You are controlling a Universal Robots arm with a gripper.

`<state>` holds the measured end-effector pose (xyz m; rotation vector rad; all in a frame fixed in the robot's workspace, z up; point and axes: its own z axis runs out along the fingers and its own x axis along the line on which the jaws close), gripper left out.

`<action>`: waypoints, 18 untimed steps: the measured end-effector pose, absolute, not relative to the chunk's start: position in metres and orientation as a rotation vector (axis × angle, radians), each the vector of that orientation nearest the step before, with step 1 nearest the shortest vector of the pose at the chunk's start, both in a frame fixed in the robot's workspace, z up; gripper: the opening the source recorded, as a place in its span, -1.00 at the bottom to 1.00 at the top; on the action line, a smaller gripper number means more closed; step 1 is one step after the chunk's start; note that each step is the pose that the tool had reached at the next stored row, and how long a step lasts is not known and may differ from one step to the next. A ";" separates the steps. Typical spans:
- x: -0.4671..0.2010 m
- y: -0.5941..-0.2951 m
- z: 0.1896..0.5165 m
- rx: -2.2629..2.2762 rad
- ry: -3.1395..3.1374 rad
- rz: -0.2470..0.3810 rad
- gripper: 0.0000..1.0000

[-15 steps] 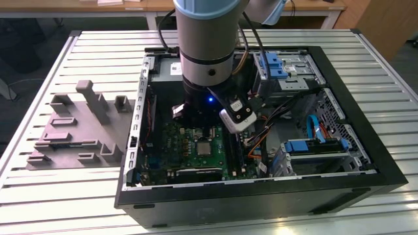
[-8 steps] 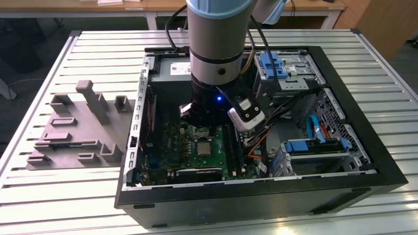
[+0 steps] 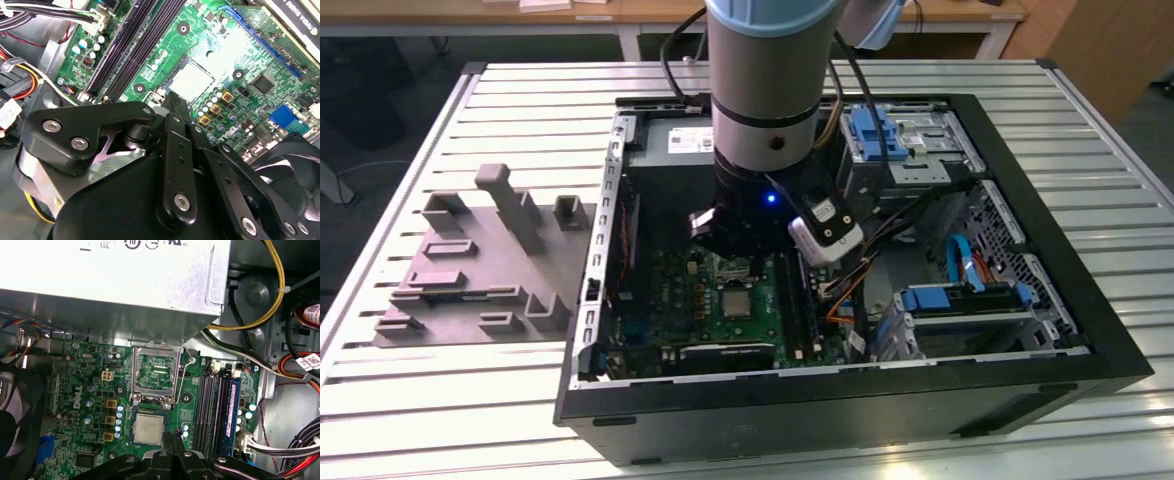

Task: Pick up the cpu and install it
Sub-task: 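Close the cpu cover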

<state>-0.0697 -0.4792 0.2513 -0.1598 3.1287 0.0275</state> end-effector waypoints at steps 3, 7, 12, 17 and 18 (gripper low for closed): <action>-0.070 -0.479 0.251 -0.160 3.129 0.027 -0.79; -0.070 -0.479 0.251 -0.160 3.129 0.027 -0.79; -0.070 -0.479 0.251 -0.238 3.124 0.028 -0.79; -0.068 -0.479 0.249 -0.333 3.116 0.028 -0.79; -0.066 -0.478 0.249 -0.333 3.116 0.028 -0.79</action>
